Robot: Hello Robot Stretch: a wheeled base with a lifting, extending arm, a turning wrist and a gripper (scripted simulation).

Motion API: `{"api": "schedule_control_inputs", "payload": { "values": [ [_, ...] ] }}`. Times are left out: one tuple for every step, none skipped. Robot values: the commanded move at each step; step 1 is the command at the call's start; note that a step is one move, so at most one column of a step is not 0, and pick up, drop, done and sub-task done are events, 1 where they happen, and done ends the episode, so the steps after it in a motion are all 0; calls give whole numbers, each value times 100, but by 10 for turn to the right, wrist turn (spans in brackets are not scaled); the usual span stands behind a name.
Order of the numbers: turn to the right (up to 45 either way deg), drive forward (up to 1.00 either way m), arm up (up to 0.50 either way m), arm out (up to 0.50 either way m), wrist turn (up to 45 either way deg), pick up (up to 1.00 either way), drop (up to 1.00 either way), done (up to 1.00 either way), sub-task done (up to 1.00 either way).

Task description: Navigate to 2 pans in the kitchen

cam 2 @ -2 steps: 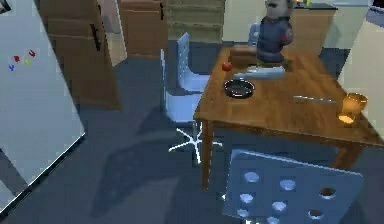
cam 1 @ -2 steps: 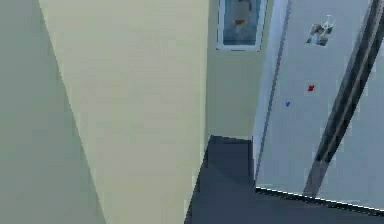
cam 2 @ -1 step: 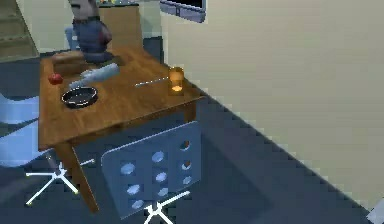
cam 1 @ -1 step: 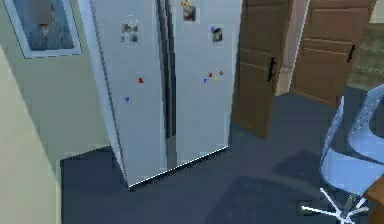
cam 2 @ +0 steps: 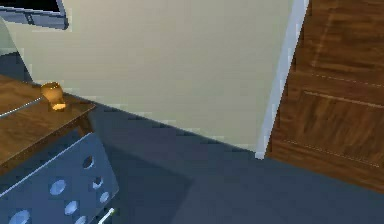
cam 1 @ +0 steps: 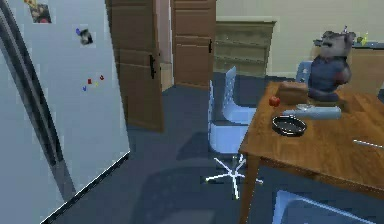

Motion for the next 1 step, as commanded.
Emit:
{"api": "schedule_control_inputs", "payload": {
  "values": [
    [0,30,0,0,0,0,0,0,0]
  ]
}}
